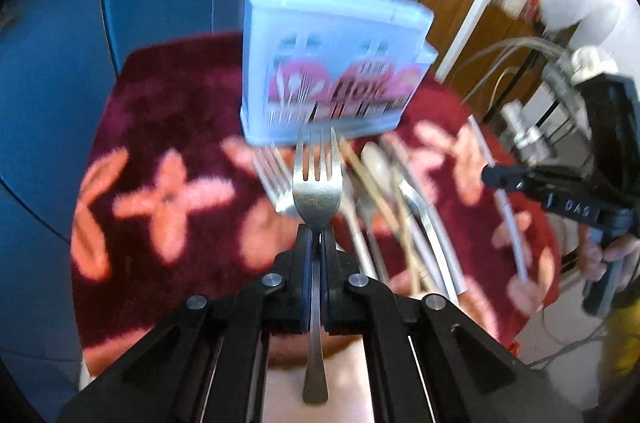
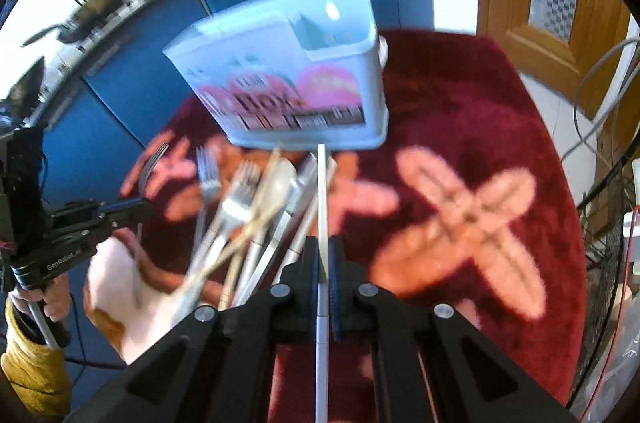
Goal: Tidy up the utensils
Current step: 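Close the left tool on the fork while the right tool grips the white chopstick, then carry the fork and chopstick up over the blue caddy with both tools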
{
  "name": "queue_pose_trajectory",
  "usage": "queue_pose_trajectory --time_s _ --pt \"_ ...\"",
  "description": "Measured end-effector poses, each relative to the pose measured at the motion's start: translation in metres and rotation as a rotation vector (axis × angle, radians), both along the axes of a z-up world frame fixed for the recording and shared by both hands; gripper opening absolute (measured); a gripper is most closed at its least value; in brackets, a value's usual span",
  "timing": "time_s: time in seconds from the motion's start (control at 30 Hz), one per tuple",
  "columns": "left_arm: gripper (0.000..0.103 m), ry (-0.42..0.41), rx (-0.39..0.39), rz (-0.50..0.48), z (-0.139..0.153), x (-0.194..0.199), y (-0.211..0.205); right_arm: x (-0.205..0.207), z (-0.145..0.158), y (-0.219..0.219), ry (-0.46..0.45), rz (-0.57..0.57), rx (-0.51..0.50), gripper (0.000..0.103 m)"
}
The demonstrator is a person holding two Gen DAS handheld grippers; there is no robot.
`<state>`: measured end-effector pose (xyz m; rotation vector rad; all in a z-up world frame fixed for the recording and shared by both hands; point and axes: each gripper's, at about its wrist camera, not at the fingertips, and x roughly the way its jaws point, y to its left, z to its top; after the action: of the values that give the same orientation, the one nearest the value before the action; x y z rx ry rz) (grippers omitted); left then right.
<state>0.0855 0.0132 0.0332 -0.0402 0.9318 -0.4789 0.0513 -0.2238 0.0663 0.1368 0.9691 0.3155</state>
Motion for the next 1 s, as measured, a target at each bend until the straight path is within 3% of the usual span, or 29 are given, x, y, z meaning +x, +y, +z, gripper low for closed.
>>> queue_pose_trajectory --time_s 0.13,0.37,0.7,1.0 --pt "0.002 -0.093 -0.087 0.019 0.020 -0.012 0.013 -0.012 0.022 0.001 -0.121 -0.010 0.042 0.006" --pt "0.002 -0.224 -0.151 0.059 0.051 -0.009 0.014 -0.006 0.061 0.006 -0.328 -0.049 0.049 0.006" --pt "0.001 -0.312 -0.214 0.087 0.100 0.026 0.019 0.029 0.099 0.011 -0.465 -0.073 0.048 0.006" --pt "0.001 -0.414 -0.174 0.137 0.149 0.073 0.011 0.070 0.114 0.013 -0.577 -0.135 0.037 0.006"
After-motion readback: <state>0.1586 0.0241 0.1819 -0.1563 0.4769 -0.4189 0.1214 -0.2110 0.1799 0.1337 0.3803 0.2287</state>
